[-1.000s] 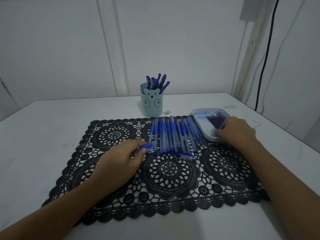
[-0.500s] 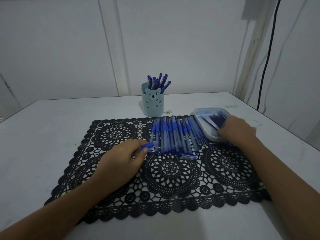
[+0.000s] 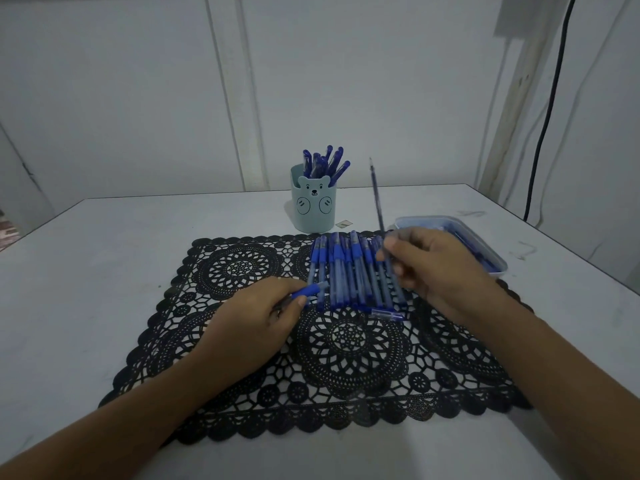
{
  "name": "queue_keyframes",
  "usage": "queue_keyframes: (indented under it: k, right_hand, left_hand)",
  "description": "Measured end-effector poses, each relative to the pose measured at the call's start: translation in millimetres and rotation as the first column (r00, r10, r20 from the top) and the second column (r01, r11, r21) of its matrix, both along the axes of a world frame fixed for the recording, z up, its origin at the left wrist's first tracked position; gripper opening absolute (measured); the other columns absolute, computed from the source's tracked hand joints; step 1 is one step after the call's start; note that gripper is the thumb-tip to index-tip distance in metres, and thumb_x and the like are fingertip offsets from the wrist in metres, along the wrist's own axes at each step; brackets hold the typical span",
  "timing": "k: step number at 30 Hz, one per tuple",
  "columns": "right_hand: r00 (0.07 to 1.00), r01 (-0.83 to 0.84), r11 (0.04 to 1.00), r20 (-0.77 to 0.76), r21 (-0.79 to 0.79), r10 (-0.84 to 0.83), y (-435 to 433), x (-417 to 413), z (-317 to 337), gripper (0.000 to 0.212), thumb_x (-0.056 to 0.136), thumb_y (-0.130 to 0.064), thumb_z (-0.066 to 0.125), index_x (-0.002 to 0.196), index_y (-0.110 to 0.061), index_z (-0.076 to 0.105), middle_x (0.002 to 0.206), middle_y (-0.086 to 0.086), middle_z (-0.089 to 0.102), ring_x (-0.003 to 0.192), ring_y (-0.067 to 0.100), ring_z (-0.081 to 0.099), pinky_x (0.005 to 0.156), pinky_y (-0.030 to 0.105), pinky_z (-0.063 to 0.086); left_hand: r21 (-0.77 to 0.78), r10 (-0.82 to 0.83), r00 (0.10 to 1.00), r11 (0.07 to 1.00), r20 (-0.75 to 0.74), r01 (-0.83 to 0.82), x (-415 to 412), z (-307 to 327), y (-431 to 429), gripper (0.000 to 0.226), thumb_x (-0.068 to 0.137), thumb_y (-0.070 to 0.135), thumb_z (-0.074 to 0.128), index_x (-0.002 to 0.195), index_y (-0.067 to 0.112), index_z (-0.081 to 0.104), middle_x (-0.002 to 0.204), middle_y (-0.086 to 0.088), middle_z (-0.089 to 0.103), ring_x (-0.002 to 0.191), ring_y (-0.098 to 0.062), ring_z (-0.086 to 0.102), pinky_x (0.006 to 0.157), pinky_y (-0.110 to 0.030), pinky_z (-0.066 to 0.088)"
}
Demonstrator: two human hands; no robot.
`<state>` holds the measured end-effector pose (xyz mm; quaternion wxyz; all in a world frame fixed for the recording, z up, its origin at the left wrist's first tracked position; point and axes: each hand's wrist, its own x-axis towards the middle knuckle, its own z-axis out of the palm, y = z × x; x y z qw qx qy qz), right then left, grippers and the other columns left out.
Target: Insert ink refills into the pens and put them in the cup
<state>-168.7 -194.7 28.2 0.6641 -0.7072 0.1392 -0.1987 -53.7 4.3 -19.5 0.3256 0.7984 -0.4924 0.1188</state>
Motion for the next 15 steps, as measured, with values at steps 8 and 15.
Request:
queue_keyframes:
  k: [8, 15]
  right_hand:
    - [0.986, -0.138, 0.969, 0.118, 0.207, 0.115, 30, 3, -14, 0.012, 0.087, 0.000, 0.050, 0.091, -0.004, 0.061, 0.070, 0.005, 0.066, 0.057, 0.009, 0.061, 0.055, 0.017, 0.053]
    - [0.977, -0.158, 0.941, 0.185, 0.301, 0.105, 40, 5, -18, 0.008, 0.086, -0.004, 0.051, 0.092, -0.007, 0.056, 0.078, 0.008, 0.072, 0.076, 0.019, 0.070, 0.071, 0.028, 0.058]
  left_hand:
    - [-0.042, -0.093, 0.995, 0.995, 0.044, 0.095, 0, -1, 0, 0.030, 0.089, 0.036, 0.042, 0.109, 0.025, 0.061, 0.084, 0.012, 0.062, 0.076, -0.002, 0.055, 0.069, -0.014, 0.042]
    - [-0.081, -0.115, 0.992, 0.990, 0.056, 0.119, -1, 1, 0, 0.032, 0.091, 0.032, 0.040, 0.111, 0.018, 0.061, 0.085, 0.014, 0.064, 0.077, 0.005, 0.055, 0.069, -0.005, 0.039]
